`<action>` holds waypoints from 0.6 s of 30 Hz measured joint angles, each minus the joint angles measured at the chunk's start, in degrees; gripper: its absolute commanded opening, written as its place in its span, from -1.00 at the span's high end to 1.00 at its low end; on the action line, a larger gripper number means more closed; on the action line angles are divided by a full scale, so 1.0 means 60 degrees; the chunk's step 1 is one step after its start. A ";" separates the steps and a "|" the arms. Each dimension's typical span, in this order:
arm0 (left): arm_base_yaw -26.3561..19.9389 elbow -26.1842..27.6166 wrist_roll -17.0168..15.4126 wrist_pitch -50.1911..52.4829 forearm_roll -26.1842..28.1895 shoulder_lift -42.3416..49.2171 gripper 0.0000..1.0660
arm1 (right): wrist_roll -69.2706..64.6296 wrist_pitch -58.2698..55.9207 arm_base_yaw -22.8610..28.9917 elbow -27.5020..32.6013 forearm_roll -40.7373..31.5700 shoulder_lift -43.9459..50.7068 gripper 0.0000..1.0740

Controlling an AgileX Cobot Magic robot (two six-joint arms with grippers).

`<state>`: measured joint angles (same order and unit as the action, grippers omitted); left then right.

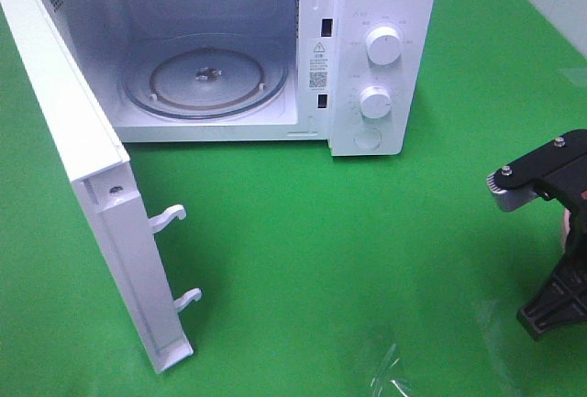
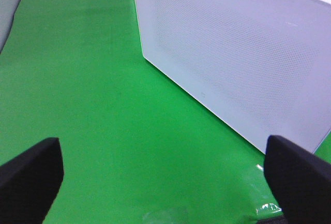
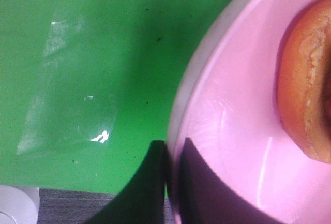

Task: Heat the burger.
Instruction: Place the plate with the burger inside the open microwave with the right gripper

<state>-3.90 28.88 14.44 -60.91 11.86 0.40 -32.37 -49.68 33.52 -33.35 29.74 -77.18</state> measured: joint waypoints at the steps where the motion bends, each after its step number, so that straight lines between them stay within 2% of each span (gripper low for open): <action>1: 0.0000 0.0000 0.0000 0.0000 0.0000 0.0000 -0.83 | 0.0000 0.0000 0.0000 0.0000 0.0000 0.0000 1.00; 5: 0.0000 0.0000 0.0000 0.0000 0.0000 0.0000 -0.83 | 0.0010 -0.0372 0.0544 0.0010 0.0010 0.0334 1.00; 9: 0.0000 0.0000 0.0000 0.0000 0.0000 0.0000 -0.83 | 0.0010 -0.0773 0.1547 0.0010 0.0000 0.0821 1.00; 12: 0.0000 0.0000 0.0000 0.0000 0.0000 0.0000 -0.83 | 0.0010 -0.0869 0.1738 0.0010 0.0000 0.0907 1.00; 13: 0.0000 0.0000 0.0000 0.0000 0.0000 0.0000 -0.83 | 0.0038 -0.1127 0.2282 0.0010 0.0000 0.1117 1.00; 14: 0.0000 0.0000 0.0000 0.0000 0.0000 0.0000 -0.83 | 0.0038 -0.1127 0.2282 0.0010 0.0000 0.1117 1.00; 15: 0.0000 0.0000 0.0000 0.0000 0.0000 0.0000 -0.83 | 0.0086 -0.1251 0.2674 0.0010 -0.0010 0.1241 1.00; 18: 0.0000 0.0000 0.0000 0.0000 0.0000 0.0000 -0.83 | 0.0095 -0.1308 0.2827 0.0010 -0.0010 0.1299 1.00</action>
<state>-3.90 28.88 14.44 -60.91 11.86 0.40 -31.80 -57.52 50.48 -33.29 29.68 -69.39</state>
